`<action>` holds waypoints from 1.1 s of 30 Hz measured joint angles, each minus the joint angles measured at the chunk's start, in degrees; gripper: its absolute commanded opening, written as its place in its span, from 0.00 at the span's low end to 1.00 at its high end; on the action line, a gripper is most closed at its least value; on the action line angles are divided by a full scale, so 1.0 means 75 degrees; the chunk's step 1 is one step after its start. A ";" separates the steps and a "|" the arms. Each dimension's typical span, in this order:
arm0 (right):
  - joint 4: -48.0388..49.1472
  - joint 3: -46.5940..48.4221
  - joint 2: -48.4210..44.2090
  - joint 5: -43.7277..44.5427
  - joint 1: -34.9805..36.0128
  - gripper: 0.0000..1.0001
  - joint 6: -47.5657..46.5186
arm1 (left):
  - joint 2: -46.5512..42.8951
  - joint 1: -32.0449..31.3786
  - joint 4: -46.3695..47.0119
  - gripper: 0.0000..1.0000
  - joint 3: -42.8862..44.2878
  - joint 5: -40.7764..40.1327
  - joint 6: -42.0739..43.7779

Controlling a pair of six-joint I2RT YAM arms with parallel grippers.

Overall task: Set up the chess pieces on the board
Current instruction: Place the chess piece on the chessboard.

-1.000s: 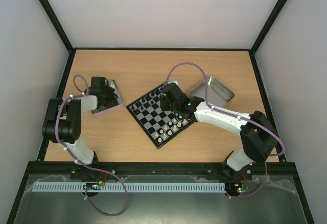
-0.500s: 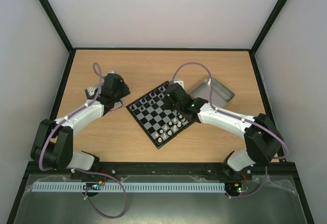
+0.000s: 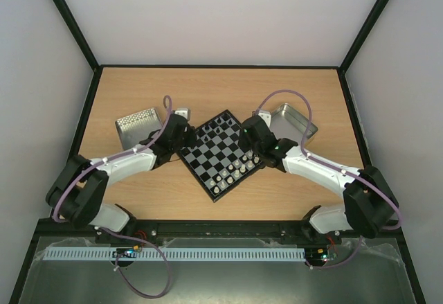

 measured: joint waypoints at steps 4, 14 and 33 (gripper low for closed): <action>0.0012 0.0000 0.0000 0.0000 0.0000 0.39 0.0035 | 0.0350 -0.0087 0.0289 0.07 -0.0149 0.0003 0.0210; 0.0012 0.0000 0.0000 -0.0026 0.0000 0.39 0.0093 | 0.1049 -0.0248 0.0866 0.08 -0.0152 0.0029 0.0437; 0.0012 -0.0003 0.0000 -0.0023 0.0000 0.40 0.0169 | 0.1437 -0.0545 0.1128 0.16 -0.0184 -0.0198 0.0685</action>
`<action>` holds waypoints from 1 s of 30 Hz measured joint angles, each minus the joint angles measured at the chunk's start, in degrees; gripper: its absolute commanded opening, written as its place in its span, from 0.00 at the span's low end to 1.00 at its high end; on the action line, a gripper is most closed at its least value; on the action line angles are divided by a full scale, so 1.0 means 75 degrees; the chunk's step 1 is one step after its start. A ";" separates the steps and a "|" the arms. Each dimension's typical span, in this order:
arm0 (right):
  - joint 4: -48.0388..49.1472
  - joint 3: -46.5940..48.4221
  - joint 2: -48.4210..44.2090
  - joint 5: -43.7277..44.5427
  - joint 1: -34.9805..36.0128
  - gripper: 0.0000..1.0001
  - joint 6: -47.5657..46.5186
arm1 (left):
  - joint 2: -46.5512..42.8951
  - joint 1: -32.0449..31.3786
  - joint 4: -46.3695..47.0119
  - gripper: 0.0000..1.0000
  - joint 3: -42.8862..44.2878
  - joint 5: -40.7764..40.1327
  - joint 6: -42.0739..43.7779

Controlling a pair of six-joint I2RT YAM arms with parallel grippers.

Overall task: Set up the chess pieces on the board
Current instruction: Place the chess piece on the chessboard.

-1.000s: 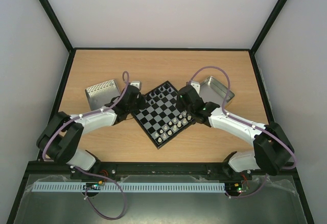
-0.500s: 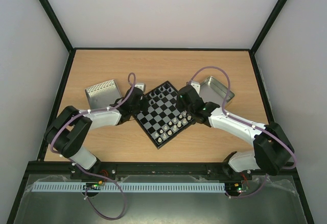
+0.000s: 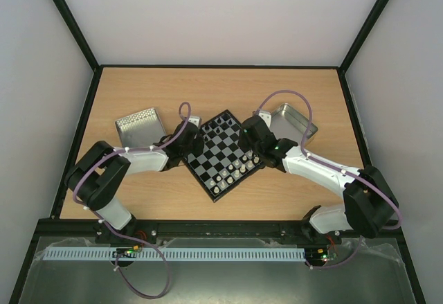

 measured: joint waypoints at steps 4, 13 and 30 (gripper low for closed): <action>-0.0003 0.0000 0.0000 0.0000 0.0000 0.40 0.0000 | 0.0003 -0.0003 0.0009 0.17 0.0000 -0.0099 0.0044; -0.0003 0.0000 0.0000 0.0000 0.0000 0.40 0.0003 | 0.0067 -0.0006 0.0012 0.23 0.0000 -0.0219 0.0140; -0.0131 0.0003 -0.0836 0.0227 0.0000 0.54 -0.0058 | -0.2643 0.0192 -0.1099 0.72 0.0026 -0.0248 -0.0472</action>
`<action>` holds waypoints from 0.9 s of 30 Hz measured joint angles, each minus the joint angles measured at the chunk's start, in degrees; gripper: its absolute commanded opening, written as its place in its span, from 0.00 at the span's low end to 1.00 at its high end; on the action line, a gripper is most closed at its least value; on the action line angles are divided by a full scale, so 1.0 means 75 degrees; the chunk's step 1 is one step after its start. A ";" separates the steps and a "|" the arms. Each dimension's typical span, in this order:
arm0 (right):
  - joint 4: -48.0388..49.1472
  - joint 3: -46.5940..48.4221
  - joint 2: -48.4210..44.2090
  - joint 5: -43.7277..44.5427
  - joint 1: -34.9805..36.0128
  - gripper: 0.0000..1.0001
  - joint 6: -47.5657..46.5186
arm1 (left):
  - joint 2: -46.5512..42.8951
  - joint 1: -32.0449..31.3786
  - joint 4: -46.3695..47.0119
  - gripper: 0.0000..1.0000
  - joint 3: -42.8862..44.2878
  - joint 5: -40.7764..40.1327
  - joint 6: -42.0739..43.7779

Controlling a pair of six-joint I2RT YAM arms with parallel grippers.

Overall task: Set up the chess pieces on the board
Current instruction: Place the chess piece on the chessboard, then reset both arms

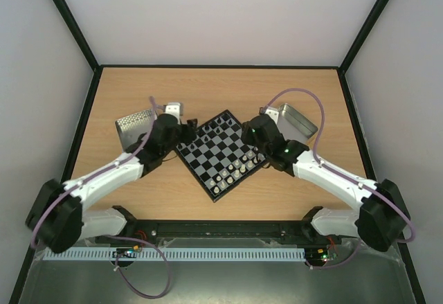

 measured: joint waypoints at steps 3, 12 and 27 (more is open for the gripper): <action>-0.0137 0.0000 -0.0402 0.0134 0.0000 0.63 -0.0166 | -0.0959 0.0405 -0.0408 0.99 0.0003 0.0029 -0.0271; -0.0743 -0.0006 -0.2253 0.1081 0.0000 0.98 -0.0810 | -0.3413 0.1099 -0.2361 0.99 0.0041 0.0111 -0.0723; -0.2302 0.0102 -0.5380 0.2844 -0.0006 0.98 -0.1515 | -0.6647 0.1102 -0.4616 0.99 0.1478 -0.0574 -0.0239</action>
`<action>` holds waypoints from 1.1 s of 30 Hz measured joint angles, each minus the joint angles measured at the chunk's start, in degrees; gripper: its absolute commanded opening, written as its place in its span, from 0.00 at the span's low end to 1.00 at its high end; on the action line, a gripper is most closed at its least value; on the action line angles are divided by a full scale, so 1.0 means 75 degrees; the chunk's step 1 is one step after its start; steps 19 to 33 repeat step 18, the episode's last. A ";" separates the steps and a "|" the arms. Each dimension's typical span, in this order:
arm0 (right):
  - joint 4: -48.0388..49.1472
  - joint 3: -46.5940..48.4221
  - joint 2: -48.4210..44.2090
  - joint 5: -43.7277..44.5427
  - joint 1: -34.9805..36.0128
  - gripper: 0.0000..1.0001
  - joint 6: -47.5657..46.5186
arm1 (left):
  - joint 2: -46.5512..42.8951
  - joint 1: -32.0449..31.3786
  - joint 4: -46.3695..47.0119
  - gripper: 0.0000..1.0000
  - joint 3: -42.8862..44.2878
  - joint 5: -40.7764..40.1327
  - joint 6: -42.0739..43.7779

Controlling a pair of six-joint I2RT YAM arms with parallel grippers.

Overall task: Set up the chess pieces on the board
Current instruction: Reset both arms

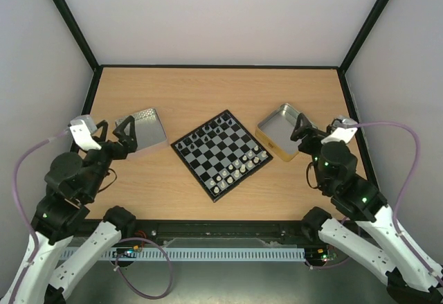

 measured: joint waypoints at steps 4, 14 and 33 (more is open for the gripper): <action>-0.0391 0.0341 -0.0248 0.0414 0.0000 0.98 -0.0122 | 0.0006 0.0000 -0.0542 0.99 0.0519 -0.0254 0.0128; -0.0758 0.0388 -0.1582 0.1160 0.0000 0.98 -0.0239 | 0.0009 0.0000 -0.1285 0.99 0.1110 -0.0554 0.0283; -0.0772 0.0356 -0.1734 0.1241 0.0000 0.98 -0.0239 | -0.0114 0.0000 -0.1323 0.99 0.1072 -0.0516 0.0303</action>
